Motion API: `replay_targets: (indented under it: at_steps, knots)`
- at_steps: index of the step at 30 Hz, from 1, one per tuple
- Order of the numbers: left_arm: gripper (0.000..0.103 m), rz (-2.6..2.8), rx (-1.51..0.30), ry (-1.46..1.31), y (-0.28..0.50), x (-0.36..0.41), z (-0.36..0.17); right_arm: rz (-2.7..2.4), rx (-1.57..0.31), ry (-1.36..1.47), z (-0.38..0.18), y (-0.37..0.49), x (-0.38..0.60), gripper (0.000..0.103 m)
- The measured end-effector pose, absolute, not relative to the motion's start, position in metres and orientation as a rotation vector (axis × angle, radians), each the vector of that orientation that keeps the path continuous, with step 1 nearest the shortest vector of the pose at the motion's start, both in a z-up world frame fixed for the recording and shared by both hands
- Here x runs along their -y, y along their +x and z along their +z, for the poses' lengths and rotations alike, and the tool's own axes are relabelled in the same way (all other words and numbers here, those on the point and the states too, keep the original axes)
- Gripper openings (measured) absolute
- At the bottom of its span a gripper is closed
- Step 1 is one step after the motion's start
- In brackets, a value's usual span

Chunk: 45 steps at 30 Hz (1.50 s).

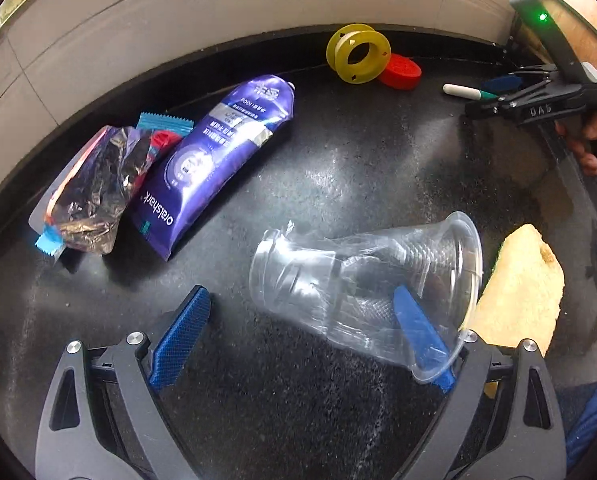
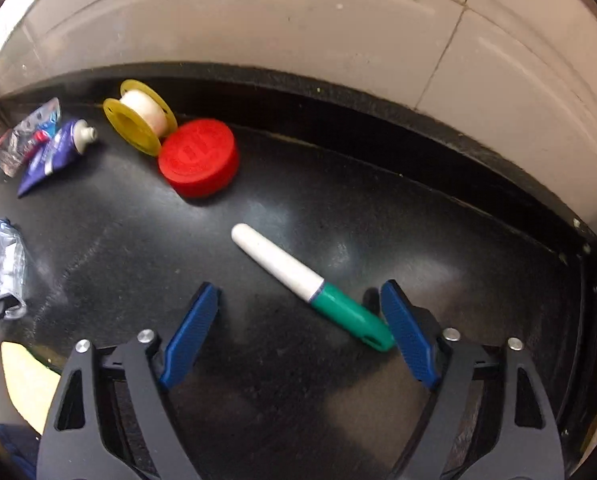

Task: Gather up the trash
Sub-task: 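Grasp clear plastic cup with left gripper while right gripper grasps green-capped marker, then carry cup and marker over the bin and release both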

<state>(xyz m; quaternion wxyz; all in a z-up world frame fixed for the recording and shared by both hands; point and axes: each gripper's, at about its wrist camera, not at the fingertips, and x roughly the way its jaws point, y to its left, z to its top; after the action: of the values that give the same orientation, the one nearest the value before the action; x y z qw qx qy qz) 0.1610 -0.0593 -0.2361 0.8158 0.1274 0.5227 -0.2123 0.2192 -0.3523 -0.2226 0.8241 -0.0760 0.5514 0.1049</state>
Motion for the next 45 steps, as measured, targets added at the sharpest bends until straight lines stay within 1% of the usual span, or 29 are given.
replay_targets:
  at_steps: [1, 2, 3, 4, 5, 6, 7, 8, 11, 17, 29, 36, 45]
  knots:
    - [0.08, -0.454, -1.107, 0.27, 0.161, 0.06, -0.235, 0.233, -1.174, -0.143, -0.223, 0.22, 0.354, 0.069]
    - [0.065, -0.456, -1.098, 0.27, 0.16, 0.061, -0.232, 0.234, -1.168, -0.133, -0.222, 0.22, 0.354, 0.052]
    - [0.055, -0.457, -1.092, 0.27, 0.161, 0.063, -0.231, 0.235, -1.161, -0.127, -0.221, 0.219, 0.353, 0.029]
    - [0.032, -0.458, -1.091, 0.267, 0.162, 0.064, -0.229, 0.235, -1.164, -0.121, -0.22, 0.22, 0.352, 0.02]
    - [0.018, -0.457, -1.103, 0.258, 0.163, 0.066, -0.228, 0.24, -1.178, -0.106, -0.221, 0.22, 0.35, 0.014]
    - [0.017, -0.457, -1.117, 0.24, 0.164, 0.066, -0.226, 0.245, -1.187, -0.09, -0.221, 0.219, 0.349, 0.014]
    - [0.009, -0.457, -1.121, 0.216, 0.165, 0.065, -0.224, 0.248, -1.195, -0.075, -0.222, 0.215, 0.346, 0.014]
    - [0.007, -0.454, -1.117, 0.205, 0.165, 0.065, -0.221, 0.242, -1.197, -0.069, -0.222, 0.21, 0.342, 0.014]
    - [0.007, -0.443, -1.099, 0.192, 0.159, 0.063, -0.209, 0.232, -1.19, -0.026, -0.216, 0.193, 0.333, 0.014]
    - [0.007, -0.405, -1.08, 0.173, 0.134, 0.058, -0.18, 0.213, -1.158, 0.041, -0.184, 0.142, 0.305, 0.014]
    - [0.007, -0.298, -1.093, 0.139, 0.057, 0.025, -0.161, 0.239, -1.095, 0.014, -0.119, 0.053, 0.252, 0.014]
    - [0.007, -0.26, -1.079, 0.133, 0.035, 0.007, -0.149, 0.253, -1.066, 0.002, -0.096, 0.015, 0.236, 0.014]
    - [0.007, -0.18, -1.054, 0.102, 0.01, -0.033, -0.131, 0.312, -1.042, -0.032, -0.087, 0.0, 0.193, 0.014]
